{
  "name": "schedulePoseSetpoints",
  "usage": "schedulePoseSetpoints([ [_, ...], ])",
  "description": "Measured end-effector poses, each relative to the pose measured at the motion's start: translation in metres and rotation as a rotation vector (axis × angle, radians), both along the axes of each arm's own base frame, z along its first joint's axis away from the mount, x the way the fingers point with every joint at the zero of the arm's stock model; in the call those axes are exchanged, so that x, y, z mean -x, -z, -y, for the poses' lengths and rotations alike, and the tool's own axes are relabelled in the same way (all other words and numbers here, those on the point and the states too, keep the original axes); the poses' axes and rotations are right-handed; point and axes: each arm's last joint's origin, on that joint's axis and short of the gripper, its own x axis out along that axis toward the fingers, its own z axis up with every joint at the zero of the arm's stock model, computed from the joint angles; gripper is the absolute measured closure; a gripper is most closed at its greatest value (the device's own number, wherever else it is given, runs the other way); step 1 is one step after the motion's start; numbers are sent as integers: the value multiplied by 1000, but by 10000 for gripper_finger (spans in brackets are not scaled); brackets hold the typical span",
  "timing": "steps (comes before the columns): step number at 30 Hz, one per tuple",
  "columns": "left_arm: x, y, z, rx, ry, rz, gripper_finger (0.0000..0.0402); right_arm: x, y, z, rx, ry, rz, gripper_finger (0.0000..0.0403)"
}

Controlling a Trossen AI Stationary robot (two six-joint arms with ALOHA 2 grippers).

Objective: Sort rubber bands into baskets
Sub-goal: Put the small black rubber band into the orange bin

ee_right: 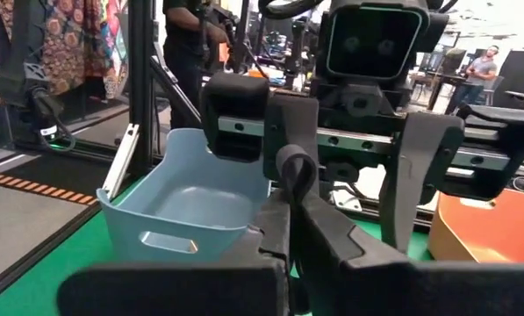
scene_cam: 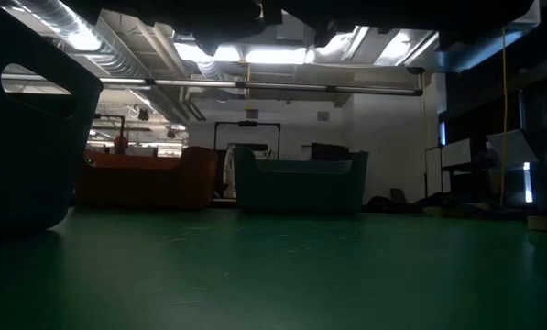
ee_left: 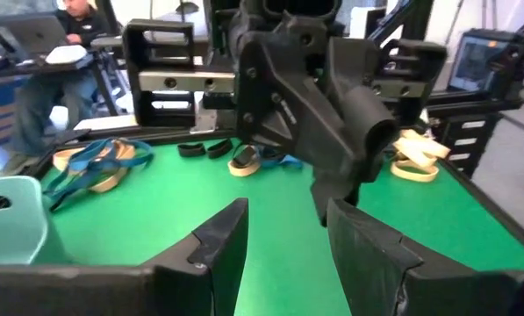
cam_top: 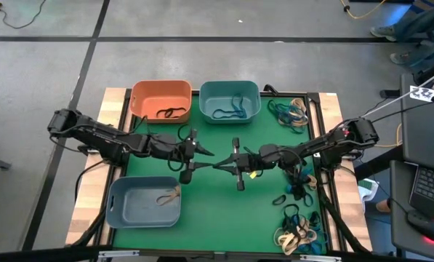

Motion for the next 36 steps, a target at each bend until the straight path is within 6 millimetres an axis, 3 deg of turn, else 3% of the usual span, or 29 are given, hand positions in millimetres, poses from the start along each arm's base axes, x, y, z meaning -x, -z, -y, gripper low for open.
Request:
schedulePoseSetpoints([
  [15, -16, 14, 3, 54, 14, 28, 247, 0, -3, -1, -3, -49, 26, 386],
  [26, -15, 11, 3, 50, 15, 46, 301, 0, -1, -1, -1, -49, 14, 386],
  [36, -13, 8, 2, 40, 15, 54, 306, 0, -1, -1, 1, -49, 7, 386],
])
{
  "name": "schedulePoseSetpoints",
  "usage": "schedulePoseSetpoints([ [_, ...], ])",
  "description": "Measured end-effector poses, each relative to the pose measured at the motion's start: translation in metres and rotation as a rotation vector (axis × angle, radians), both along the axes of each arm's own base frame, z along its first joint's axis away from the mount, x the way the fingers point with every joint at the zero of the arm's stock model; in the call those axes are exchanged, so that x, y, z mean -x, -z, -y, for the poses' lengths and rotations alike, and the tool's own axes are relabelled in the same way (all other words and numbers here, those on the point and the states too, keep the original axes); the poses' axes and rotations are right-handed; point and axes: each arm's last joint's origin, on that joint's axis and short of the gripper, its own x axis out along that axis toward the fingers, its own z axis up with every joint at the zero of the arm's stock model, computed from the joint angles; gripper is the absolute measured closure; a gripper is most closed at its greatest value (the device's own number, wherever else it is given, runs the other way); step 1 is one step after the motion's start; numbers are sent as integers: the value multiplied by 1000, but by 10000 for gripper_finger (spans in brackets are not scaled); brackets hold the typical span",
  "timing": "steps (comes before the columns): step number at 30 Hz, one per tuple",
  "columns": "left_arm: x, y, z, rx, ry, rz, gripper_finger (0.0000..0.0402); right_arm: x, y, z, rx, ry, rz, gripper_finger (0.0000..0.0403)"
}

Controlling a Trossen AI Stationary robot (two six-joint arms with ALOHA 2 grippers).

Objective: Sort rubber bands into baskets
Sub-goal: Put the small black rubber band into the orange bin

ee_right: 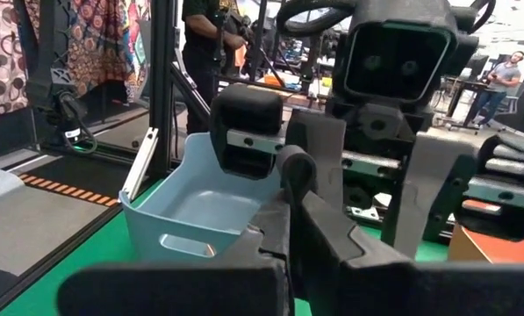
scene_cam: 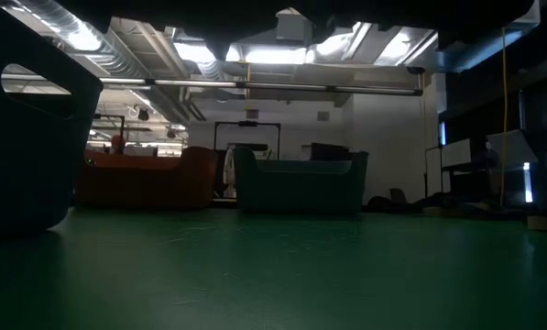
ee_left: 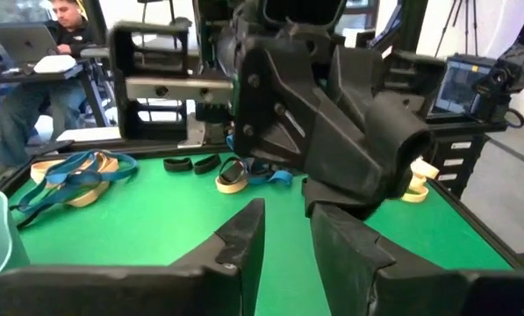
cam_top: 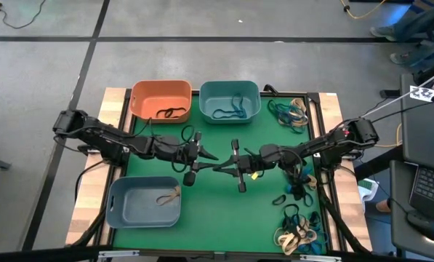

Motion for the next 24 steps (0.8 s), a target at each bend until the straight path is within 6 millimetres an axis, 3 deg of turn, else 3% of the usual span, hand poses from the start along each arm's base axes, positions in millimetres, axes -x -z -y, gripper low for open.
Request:
schedulePoseSetpoints([
  [9, 1, -1, 3, -4, 9, 3, 297, 0, 0, 0, 1, 0, -1, 386],
  [18, 0, -3, 3, -1, 8, 24, 236, 0, -1, 0, 0, -2, 6, 386],
  [24, 0, -5, 6, -18, 21, 53, 239, 0, -2, 0, -3, -9, 21, 386],
])
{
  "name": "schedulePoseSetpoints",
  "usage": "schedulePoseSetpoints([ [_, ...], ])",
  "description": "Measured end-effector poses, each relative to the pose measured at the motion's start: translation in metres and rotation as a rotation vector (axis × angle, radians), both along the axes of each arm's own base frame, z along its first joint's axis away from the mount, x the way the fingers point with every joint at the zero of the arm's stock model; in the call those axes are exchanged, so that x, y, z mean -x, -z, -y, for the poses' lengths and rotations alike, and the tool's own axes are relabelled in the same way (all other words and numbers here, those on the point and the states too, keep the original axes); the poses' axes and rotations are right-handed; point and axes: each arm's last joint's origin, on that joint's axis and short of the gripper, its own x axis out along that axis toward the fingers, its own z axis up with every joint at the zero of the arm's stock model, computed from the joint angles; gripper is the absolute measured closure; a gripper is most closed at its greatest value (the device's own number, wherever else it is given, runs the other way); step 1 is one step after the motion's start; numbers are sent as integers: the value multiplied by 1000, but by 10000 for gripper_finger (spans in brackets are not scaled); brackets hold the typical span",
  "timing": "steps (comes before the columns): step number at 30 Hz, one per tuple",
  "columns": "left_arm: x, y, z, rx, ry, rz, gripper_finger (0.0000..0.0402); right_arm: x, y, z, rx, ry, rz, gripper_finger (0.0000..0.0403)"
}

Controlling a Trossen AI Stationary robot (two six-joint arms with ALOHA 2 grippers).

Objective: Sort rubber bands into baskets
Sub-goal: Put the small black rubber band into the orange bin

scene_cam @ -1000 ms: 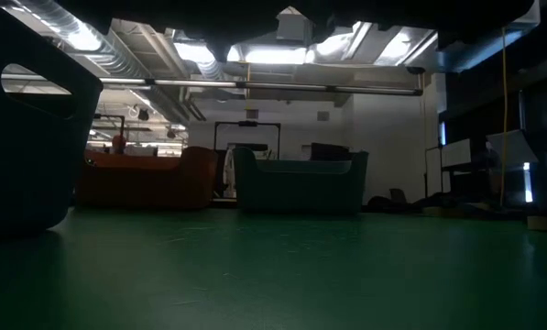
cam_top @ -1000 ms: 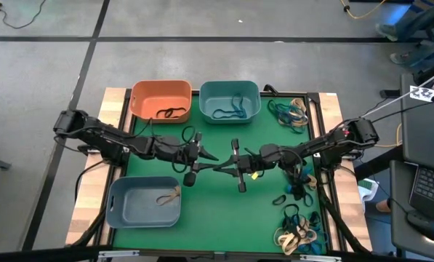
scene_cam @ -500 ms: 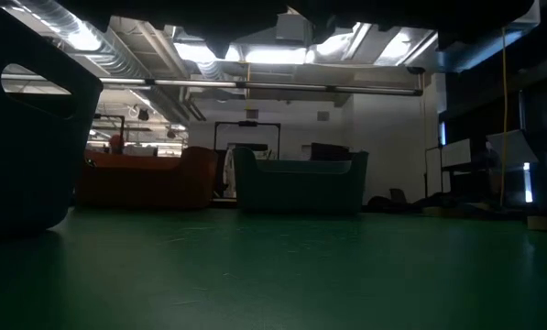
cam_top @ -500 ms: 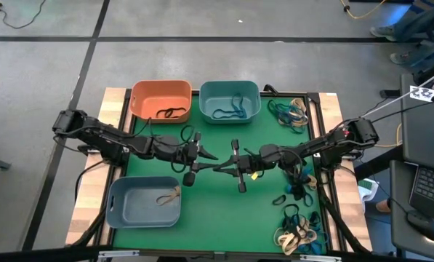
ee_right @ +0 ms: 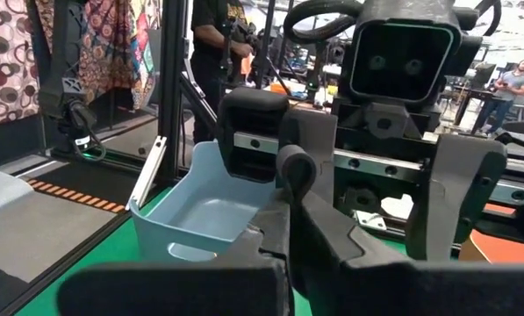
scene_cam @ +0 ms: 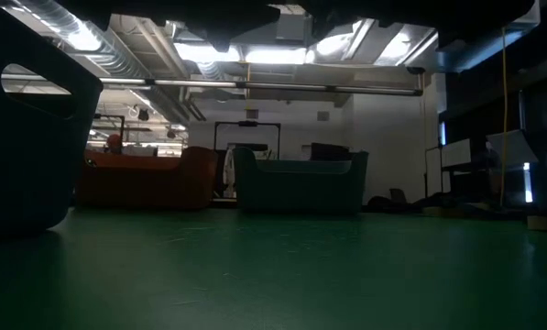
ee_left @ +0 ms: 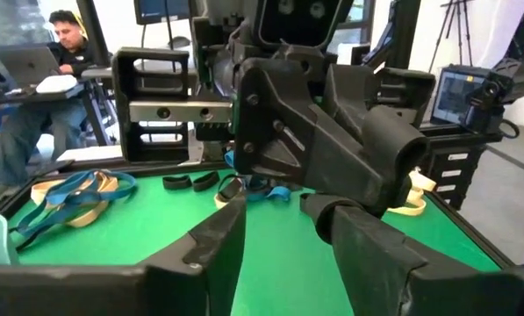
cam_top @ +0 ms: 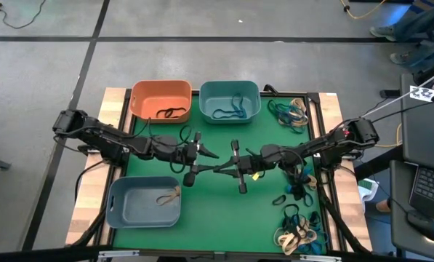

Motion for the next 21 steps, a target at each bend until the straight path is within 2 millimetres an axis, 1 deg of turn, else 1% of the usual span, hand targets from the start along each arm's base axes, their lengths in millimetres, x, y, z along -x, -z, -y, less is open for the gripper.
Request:
schedulePoseSetpoints([
  [6, 0, -1, 4, -39, 19, 17, 279, 0, 0, 0, -1, 0, 5, 386],
  [11, 1, -1, 5, -58, 26, 21, 329, 0, -1, 0, -1, 6, 7, 386],
  [16, 1, -2, 5, -57, 36, 21, 388, 0, -1, 0, -1, 9, 7, 386],
  [18, 1, -2, 6, -57, 39, 21, 396, 0, -1, 0, -1, 9, 5, 386],
  [21, 1, -1, 6, -57, 39, 19, 393, 0, -1, 0, -1, 9, 4, 386],
])
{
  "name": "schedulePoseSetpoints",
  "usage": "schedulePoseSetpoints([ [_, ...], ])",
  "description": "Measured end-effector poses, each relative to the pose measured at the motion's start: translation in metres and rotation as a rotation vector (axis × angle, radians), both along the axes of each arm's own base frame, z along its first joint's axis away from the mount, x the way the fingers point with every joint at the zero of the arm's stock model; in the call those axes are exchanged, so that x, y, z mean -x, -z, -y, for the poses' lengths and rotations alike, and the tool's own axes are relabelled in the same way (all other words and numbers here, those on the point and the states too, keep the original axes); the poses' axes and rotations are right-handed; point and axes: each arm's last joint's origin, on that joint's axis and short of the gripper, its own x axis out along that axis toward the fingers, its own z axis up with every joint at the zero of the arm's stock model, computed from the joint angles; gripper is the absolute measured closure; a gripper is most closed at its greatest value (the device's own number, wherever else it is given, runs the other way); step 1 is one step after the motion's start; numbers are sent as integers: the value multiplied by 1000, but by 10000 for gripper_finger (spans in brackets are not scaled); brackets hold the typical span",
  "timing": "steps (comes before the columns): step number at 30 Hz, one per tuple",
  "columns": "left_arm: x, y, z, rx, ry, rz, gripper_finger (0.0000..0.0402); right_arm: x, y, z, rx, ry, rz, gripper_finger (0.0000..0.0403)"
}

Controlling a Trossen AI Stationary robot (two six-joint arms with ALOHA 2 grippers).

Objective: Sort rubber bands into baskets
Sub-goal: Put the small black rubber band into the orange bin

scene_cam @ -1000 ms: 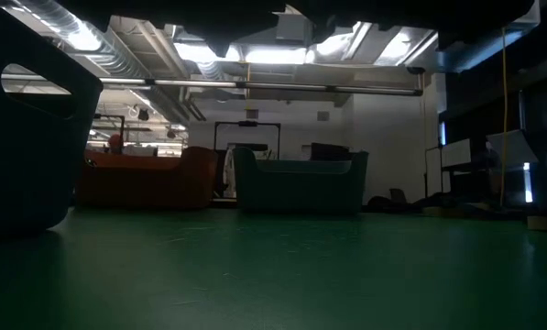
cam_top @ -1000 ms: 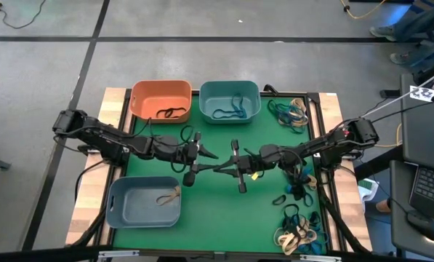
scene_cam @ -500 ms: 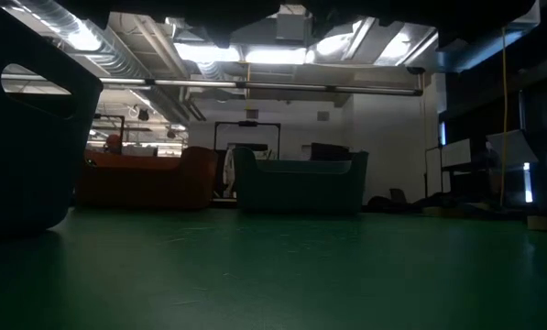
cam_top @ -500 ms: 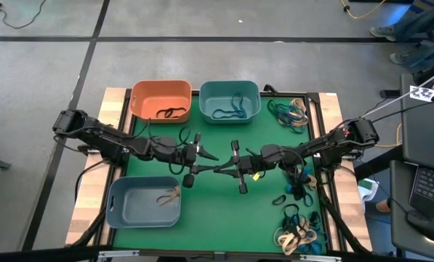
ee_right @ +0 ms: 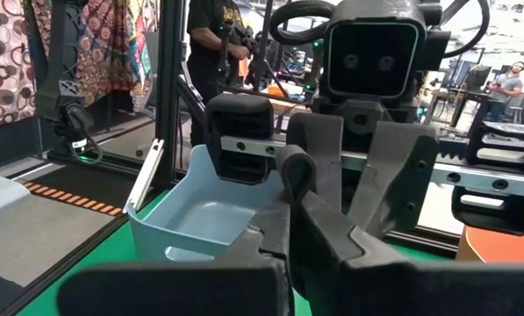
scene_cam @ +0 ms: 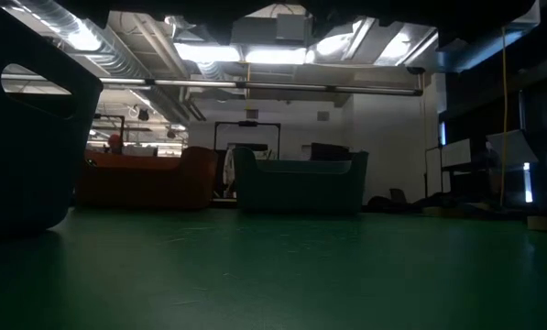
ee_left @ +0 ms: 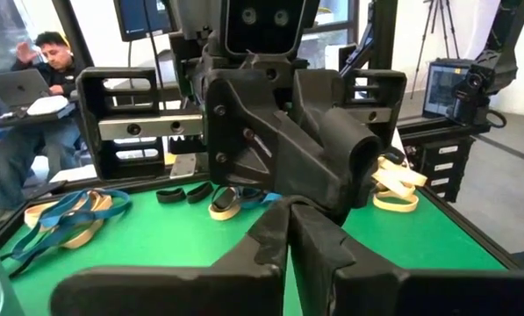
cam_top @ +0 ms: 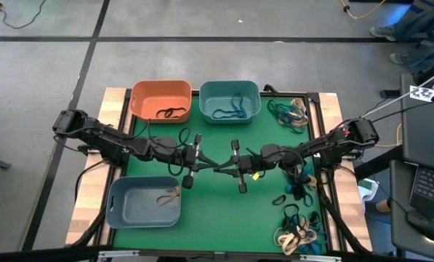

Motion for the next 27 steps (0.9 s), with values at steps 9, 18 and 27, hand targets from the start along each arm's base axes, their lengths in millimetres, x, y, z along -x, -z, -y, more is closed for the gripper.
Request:
schedulePoseSetpoints([
  [9, 0, 0, 0, -1, 0, -5, 399, 0, 0, 0, 0, 0, -2, 386],
  [18, 0, 1, 0, -2, 0, -8, 397, 0, 0, 0, 1, 0, -2, 386],
  [27, 2, 12, -3, -114, 6, -117, 396, 0, 4, 1, 7, 12, -31, 386],
])
